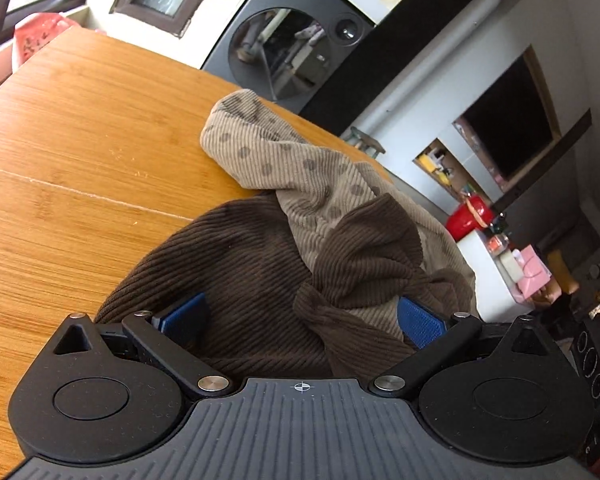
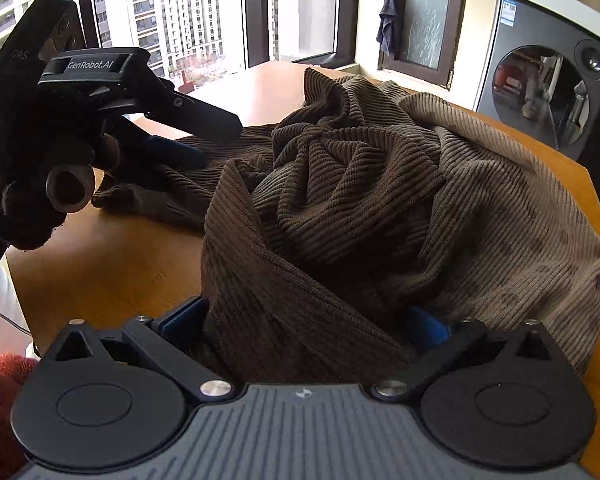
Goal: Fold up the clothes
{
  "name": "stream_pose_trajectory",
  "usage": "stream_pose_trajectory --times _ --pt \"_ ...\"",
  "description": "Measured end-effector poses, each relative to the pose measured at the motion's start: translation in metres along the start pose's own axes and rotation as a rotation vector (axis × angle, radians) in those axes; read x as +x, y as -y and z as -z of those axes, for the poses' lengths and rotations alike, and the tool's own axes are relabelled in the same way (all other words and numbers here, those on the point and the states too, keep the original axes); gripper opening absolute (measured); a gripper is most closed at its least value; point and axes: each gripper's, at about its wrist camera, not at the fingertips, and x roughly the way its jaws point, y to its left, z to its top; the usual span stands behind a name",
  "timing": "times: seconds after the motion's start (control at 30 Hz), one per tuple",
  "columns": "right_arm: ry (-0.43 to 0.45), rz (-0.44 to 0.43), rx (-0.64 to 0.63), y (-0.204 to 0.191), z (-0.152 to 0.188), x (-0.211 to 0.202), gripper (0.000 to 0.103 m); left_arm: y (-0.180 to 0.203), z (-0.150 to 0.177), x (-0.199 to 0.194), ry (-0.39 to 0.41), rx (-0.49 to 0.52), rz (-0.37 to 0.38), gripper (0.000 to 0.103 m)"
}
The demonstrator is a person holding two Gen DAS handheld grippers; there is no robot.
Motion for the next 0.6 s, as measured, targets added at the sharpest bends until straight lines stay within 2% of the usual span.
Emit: stream_pose_trajectory --times 0.03,0.1,0.2,0.23,0.27,0.3,0.33,0.37,0.4,0.47,0.53,0.57,0.6 --pt "0.013 0.016 -0.026 -0.001 0.0 -0.005 0.101 0.0 -0.001 0.0 0.0 0.0 -0.002 0.103" --pt "0.056 0.076 -0.138 -0.009 -0.001 -0.021 0.078 -0.001 -0.003 -0.001 0.001 0.0 -0.005 0.103" --pt "0.105 0.236 -0.26 -0.005 0.001 -0.053 0.07 -0.005 -0.004 -0.003 0.004 -0.002 -0.005 0.103" --pt "0.11 0.301 -0.258 0.004 0.001 -0.059 0.07 -0.006 -0.004 -0.004 0.007 -0.004 -0.004 0.103" --pt "0.115 0.366 -0.256 0.013 0.001 -0.065 0.064 -0.008 -0.004 -0.004 0.009 -0.005 -0.005 0.103" --pt "0.119 0.431 -0.253 0.022 0.001 -0.071 0.054 -0.009 -0.004 -0.005 0.012 -0.001 -0.01 0.103" --pt "0.124 0.498 -0.246 0.032 0.001 -0.077 0.048 -0.01 -0.003 -0.007 0.016 0.005 -0.017 0.103" --pt "0.122 0.576 -0.209 0.047 0.005 -0.083 0.035 -0.011 -0.003 -0.009 0.019 0.011 -0.026 0.103" --pt "0.121 0.654 -0.17 0.063 0.009 -0.089 0.031 -0.012 -0.003 -0.012 0.023 0.017 -0.037 0.103" --pt "0.118 0.777 -0.088 0.092 0.017 -0.099 0.031 -0.015 -0.004 -0.018 0.031 0.027 -0.067 0.103" --pt "0.145 0.755 0.053 0.114 0.024 -0.116 0.031 -0.016 -0.005 -0.026 0.037 0.034 -0.087 0.103" --pt "0.181 0.675 0.112 0.118 0.027 -0.128 0.032 -0.012 -0.007 -0.028 0.041 0.048 -0.067 0.103" --pt "0.221 0.586 0.134 0.116 0.03 -0.136 0.038 -0.008 -0.008 -0.029 0.045 0.062 -0.047 0.103"
